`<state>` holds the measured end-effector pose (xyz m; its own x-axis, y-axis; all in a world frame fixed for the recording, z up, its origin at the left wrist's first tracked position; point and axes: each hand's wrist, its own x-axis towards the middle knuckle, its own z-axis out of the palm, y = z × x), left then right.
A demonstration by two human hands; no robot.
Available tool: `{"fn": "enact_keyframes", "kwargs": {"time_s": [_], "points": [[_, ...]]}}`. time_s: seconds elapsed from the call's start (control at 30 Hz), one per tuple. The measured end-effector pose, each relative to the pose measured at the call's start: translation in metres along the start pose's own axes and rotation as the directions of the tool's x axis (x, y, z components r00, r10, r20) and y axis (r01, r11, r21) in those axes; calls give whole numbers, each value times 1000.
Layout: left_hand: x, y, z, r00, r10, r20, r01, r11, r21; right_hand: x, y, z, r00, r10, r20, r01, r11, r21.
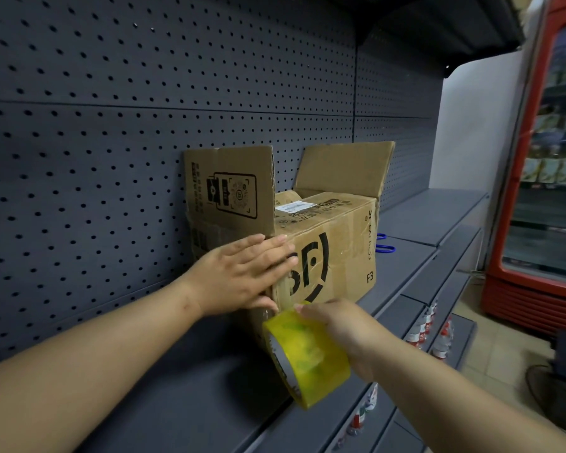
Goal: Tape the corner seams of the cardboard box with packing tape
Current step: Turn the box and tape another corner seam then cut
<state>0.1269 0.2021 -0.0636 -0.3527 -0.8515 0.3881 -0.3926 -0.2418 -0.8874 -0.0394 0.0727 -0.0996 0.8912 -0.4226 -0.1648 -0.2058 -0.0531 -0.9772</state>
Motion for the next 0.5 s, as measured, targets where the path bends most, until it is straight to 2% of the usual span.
{"fn": "enact_keyframes", "kwargs": {"time_s": [0.17,0.27,0.5], "points": [[2,-2,2,992,17,127,-28,996,83,1,1,0,1000,-5,4,5,999,38],[4,0,0,987,23,157,-42,992,117,2,1,-1,1000,2,6,-2,1000,28],[3,5,-18,978,-83,192,102,991,-88,1,6,-3,999,-13,32,13,1000,17]]}}
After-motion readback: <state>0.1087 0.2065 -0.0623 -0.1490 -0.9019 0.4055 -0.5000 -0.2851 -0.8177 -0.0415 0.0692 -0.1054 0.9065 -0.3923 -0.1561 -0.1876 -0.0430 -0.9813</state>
